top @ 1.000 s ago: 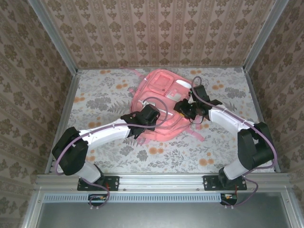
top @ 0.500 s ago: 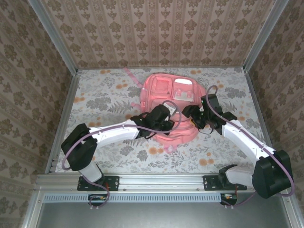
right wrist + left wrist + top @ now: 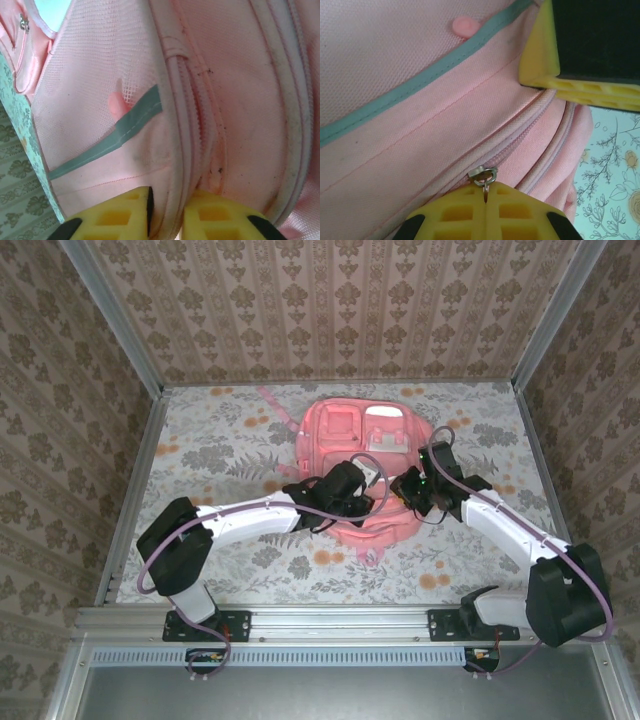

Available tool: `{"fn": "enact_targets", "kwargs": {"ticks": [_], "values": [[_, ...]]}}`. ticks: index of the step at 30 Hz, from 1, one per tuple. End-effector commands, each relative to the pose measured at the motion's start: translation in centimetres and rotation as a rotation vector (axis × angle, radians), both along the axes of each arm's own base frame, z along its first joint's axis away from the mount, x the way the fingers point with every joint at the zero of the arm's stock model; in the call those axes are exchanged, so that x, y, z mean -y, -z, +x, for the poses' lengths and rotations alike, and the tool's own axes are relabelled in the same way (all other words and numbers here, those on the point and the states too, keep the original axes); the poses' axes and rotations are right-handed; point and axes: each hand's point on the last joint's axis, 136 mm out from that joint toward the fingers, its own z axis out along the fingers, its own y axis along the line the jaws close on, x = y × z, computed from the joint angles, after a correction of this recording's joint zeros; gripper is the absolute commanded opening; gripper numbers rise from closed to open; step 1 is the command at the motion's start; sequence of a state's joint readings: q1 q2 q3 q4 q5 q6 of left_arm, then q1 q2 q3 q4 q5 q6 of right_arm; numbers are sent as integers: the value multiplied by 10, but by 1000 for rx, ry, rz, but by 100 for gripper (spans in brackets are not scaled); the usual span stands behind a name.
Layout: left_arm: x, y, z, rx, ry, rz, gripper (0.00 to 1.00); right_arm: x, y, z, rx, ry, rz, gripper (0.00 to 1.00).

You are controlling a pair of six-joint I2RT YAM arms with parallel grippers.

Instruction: Pack the student bag

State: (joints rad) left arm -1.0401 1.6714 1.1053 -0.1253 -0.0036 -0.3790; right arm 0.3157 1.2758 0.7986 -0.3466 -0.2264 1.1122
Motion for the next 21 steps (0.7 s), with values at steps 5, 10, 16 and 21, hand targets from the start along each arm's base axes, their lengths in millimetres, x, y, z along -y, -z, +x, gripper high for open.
{"fn": "enact_targets", "kwargs": {"ticks": [5,10,16,21], "values": [[-57,1,11,25,-111,126,0,18,-6,19,70,43,-110,5],[-104,8,20,-3,-190,197,0,20,-10,22,91,43,-122,4],[-149,7,44,-5,-347,211,0,13,-13,27,104,18,-106,4],[-162,5,67,-7,-412,197,0,0,-12,30,97,-35,-73,3]]}}
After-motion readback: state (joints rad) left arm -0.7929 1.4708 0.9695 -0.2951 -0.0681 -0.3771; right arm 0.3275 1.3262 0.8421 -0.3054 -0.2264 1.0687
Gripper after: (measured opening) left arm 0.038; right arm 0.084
